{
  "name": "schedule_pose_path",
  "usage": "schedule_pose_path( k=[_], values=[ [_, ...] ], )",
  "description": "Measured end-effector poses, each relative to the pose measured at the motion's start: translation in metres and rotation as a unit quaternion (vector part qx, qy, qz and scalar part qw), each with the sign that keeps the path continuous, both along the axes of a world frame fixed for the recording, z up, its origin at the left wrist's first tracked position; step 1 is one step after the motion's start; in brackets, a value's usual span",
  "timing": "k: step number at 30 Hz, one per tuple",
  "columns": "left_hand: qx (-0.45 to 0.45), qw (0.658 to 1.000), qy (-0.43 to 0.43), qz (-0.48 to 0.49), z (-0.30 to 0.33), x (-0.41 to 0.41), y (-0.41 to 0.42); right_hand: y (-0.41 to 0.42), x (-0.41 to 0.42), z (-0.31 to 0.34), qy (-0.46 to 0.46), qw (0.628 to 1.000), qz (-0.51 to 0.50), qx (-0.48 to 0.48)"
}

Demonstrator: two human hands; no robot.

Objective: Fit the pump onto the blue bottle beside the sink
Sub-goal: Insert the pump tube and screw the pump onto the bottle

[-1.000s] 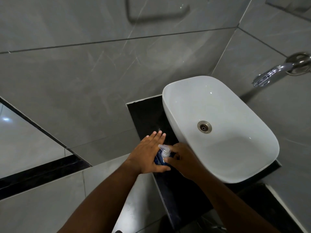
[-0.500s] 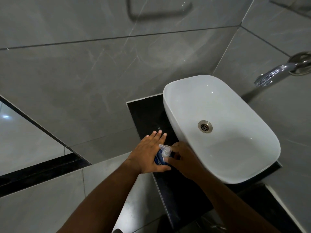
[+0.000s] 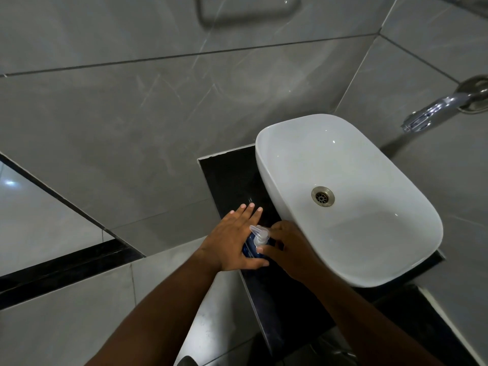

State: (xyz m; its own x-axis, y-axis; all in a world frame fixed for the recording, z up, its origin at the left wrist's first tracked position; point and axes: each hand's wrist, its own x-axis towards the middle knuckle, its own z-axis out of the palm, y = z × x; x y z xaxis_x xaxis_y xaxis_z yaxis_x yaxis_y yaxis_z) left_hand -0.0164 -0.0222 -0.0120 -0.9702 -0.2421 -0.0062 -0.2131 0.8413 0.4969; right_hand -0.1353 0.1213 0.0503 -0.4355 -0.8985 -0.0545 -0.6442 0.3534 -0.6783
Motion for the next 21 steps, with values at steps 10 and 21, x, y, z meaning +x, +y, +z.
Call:
schedule_pose_path(
  k=[10, 21],
  values=[
    [0.009, 1.000, 0.007, -0.003, -0.0017, 0.0005, -0.0019, -0.0034, 0.0013, 0.0013, -0.002, 1.000, 0.010, 0.005],
    [0.015, 1.000, 0.016, -0.003, -0.0013, -0.0009, -0.0027, -0.0041, -0.0003, 0.0055, -0.041, 0.999, 0.025, 0.005]
  ],
)
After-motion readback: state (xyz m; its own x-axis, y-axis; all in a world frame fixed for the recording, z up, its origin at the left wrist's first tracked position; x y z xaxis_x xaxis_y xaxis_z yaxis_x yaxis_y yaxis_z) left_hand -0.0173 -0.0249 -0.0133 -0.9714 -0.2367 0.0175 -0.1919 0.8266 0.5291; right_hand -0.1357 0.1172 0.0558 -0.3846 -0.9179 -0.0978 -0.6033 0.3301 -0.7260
